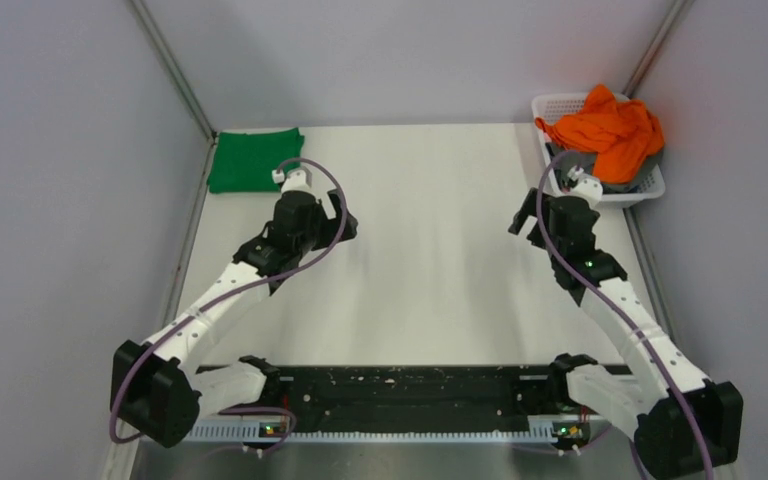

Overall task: Fold and stack the t-shirts
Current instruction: Grab crumpled tshirt from bin with the right arm

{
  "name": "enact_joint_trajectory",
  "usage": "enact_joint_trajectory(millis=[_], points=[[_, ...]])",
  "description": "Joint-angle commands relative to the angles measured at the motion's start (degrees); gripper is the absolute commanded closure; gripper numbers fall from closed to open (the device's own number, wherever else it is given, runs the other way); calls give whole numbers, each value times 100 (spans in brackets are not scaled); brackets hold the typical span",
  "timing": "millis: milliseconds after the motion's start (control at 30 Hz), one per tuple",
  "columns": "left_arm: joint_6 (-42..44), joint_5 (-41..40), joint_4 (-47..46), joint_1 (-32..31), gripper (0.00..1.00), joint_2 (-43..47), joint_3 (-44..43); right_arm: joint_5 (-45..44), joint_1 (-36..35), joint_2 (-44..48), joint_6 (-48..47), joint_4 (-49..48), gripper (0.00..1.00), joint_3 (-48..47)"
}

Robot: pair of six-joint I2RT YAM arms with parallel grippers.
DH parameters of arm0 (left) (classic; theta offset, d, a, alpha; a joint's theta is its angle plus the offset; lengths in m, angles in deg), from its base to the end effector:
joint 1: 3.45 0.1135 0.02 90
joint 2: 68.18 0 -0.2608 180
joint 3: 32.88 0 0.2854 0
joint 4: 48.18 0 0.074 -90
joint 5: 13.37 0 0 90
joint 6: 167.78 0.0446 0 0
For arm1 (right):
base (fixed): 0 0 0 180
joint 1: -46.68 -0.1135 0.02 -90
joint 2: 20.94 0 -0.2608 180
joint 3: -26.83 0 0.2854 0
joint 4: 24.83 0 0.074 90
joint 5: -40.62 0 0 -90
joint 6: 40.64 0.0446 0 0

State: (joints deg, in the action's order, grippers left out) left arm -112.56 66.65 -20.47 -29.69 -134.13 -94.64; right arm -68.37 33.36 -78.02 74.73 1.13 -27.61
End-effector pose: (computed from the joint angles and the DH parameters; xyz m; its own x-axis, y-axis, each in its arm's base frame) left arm 0.2711 -0.1250 0.2685 -0.5624 -0.3491 -0.7495 -0.0211 0.9123 -0.4091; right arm 0.2616 0.0470 0.2637 -0.3951 0.3228 -0.8601 0.2539 0.9381 0.2354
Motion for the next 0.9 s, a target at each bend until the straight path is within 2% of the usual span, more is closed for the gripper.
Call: enact_joint_trajectory(millis=[0, 67, 167, 233, 400, 600, 733, 833, 867], points=[[-36, -401, -244, 9, 1, -237, -268, -921, 27, -652, -541, -1234, 1, -878], [-98, -498, -266, 7, 1, -321, -251, -1153, 172, -1095, -694, -1310, 1, -1311], [-173, -685, -282, 14, 1, -438, -247, -708, 695, -1898, -599, -1048, 1, -2208], [-165, -766, -222, 16, 1, -519, -329, -455, 1047, -2604, -435, -663, 1, -3029], [-78, -1069, -90, 42, 1, -572, -503, -606, 1695, -4385, -276, -319, 2, -4914], [-21, -1101, 225, 67, 1, -486, -623, 354, 2464, -6877, 151, 81, 13, -7658], [-333, -990, 346, 86, 1, -536, -573, 668, 2676, -8265, 300, 511, 16, -9367], [-521, -923, 378, 85, 1, -532, -498, 920, 2703, -8733, 352, 354, 22, -9658], [-552, -921, 392, 85, 1, -524, -475, 989, 2702, -8807, 362, 276, 28, -9660]])
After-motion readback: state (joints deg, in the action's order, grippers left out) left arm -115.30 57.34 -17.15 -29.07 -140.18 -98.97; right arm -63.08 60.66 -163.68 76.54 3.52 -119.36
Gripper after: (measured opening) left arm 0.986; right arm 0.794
